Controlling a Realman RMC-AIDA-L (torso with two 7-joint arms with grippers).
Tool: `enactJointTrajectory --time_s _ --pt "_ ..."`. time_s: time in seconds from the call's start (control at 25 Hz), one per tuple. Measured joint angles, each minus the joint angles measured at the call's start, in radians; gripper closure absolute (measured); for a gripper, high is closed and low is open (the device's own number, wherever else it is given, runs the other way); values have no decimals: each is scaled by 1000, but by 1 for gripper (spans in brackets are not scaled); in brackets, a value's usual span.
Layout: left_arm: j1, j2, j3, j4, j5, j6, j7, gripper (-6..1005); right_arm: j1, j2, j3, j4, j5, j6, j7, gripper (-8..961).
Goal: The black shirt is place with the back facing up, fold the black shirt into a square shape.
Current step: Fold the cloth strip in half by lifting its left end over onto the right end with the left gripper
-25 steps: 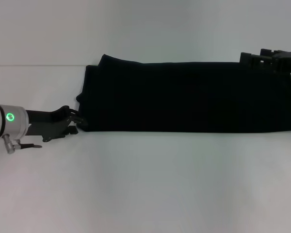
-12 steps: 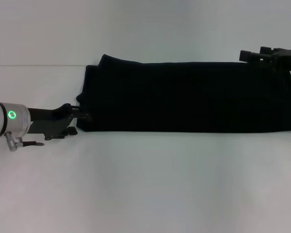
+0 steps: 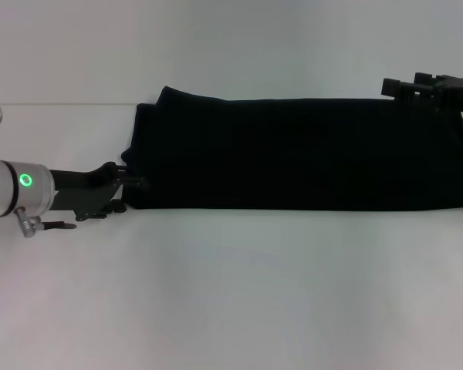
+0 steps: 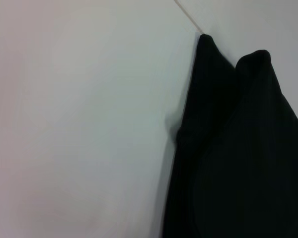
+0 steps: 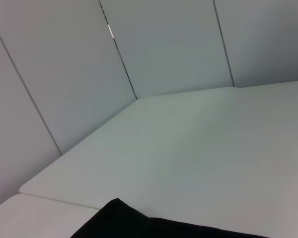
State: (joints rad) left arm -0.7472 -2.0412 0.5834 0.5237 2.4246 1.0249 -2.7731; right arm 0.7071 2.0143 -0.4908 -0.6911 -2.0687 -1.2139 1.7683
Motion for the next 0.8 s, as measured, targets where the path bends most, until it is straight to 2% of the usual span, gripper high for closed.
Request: enactJointTrajectory --time_s 0.8 --pt "-12 3 3 -27 7 -29 0 360 0 0 -2 2 1 -4 -1 71"
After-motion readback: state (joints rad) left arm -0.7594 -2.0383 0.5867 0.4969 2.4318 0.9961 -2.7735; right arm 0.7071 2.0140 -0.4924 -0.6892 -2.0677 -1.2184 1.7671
